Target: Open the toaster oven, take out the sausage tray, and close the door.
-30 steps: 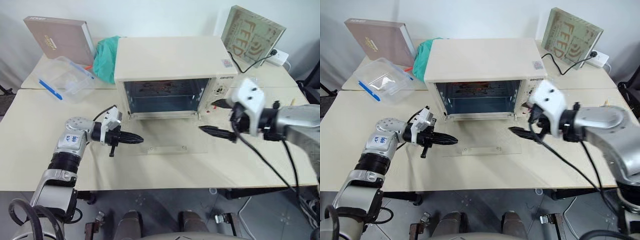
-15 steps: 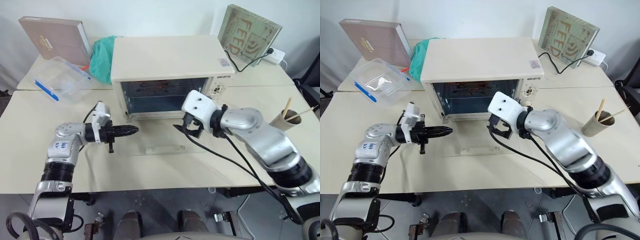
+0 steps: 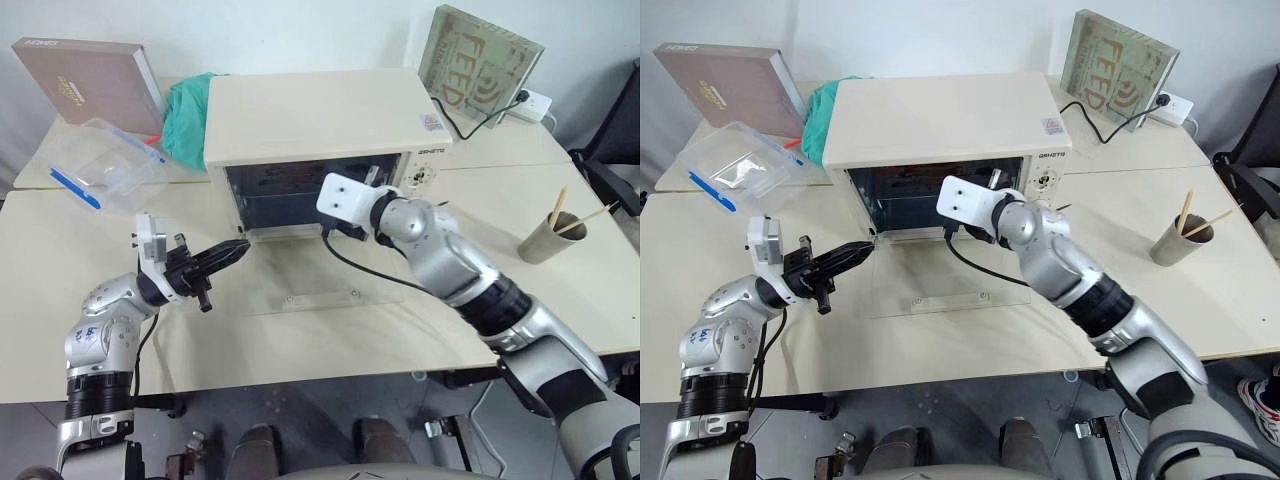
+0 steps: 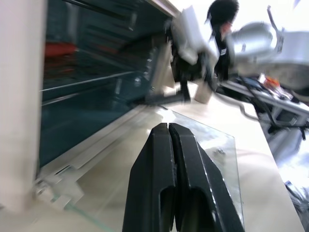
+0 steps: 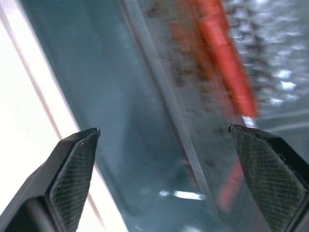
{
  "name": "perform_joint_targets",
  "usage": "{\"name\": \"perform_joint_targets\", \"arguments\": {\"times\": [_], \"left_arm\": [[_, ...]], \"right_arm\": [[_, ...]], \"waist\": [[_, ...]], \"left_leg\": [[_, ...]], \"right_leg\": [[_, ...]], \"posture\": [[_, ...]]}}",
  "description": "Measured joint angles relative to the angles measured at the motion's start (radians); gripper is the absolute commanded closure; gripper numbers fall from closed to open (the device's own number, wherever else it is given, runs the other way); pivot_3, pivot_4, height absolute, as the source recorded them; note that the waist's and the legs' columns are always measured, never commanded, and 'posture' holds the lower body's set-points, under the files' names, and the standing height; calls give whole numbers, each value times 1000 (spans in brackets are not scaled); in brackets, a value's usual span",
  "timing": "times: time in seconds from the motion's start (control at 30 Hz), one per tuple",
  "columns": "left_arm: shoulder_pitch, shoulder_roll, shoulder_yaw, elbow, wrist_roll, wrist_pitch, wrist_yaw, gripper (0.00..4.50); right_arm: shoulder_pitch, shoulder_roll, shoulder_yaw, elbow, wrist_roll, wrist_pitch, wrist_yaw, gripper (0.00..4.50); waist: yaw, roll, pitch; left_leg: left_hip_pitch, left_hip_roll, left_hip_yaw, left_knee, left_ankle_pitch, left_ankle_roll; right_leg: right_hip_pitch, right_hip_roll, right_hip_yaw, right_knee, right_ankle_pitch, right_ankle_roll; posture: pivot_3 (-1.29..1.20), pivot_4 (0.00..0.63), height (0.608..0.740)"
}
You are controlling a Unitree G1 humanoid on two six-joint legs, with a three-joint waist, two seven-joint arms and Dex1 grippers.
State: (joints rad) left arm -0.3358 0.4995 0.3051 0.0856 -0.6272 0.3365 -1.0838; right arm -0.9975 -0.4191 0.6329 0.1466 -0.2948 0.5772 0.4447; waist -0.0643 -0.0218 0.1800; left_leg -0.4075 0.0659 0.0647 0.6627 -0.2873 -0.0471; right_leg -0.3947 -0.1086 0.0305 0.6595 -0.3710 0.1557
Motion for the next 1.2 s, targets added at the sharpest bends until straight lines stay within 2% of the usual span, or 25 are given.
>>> {"name": "perform_joint_targets", "arguments": {"times": [0.23, 0.4, 0.7, 0.77, 0.97, 1.0, 1.07, 1.2], "left_arm": [[44, -13, 35, -42, -17, -11, 69, 4461], [72, -12, 71, -80, -83, 48, 110, 3356], [113, 30, 98, -114, -158, 116, 106, 543], [119, 40, 107, -114, -161, 121, 105, 31], [130, 63, 117, -113, -160, 115, 108, 31], [130, 63, 117, -113, -159, 109, 110, 0], [130, 63, 117, -113, -154, 101, 114, 0], [130, 63, 116, -113, -152, 97, 123, 0]], "right_arm": [[-60, 80, -1, 162, -96, -120, -20, 0], [-74, 119, 0, 224, -173, -161, -22, 0], [-86, 204, 0, 249, -271, -187, -24, 0], [-86, 217, 0, 249, -282, -186, -22, 0], [-86, 238, 0, 250, -315, -180, -14, 0], [-86, 244, -1, 251, -317, -177, -12, 384], [-86, 252, 0, 252, -326, -164, -7, 830], [-86, 257, 0, 252, -358, -117, 6, 2318]], "waist": [[-17, 0, 0], [-29, 0, 0], [-45, 0, 0], [-48, 0, 0], [-49, 0, 0], [-49, 0, 0], [-49, 0, 0], [-48, 0, 0]], "left_leg": [[0, 0, 0, -1, 0, 0], [1, 0, -1, -2, 0, 0], [1, 0, -2, -2, 0, -1], [1, 0, -2, -2, 0, -1], [1, -1, -2, -2, -1, -1], [1, -1, -2, -2, -1, -1], [1, -1, -2, -3, -1, -1], [1, -1, -2, -2, -1, -1]], "right_leg": [[0, -1, -2, 1, 0, 0], [0, -1, -3, 1, 0, 0], [0, -2, -6, 2, 0, 0], [0, -2, -7, 2, 0, 0], [0, -6, -18, 2, 0, 0], [0, -7, -21, 2, 0, 0], [0, -7, -22, 2, 0, -1], [0, -7, -23, 2, 0, -1]], "posture": [[0, 150, 740], [0, 150, 740], [0, 150, 740], [0, 150, 740], [0, 150, 740], [0, 150, 740], [0, 150, 740], [0, 150, 740]]}}
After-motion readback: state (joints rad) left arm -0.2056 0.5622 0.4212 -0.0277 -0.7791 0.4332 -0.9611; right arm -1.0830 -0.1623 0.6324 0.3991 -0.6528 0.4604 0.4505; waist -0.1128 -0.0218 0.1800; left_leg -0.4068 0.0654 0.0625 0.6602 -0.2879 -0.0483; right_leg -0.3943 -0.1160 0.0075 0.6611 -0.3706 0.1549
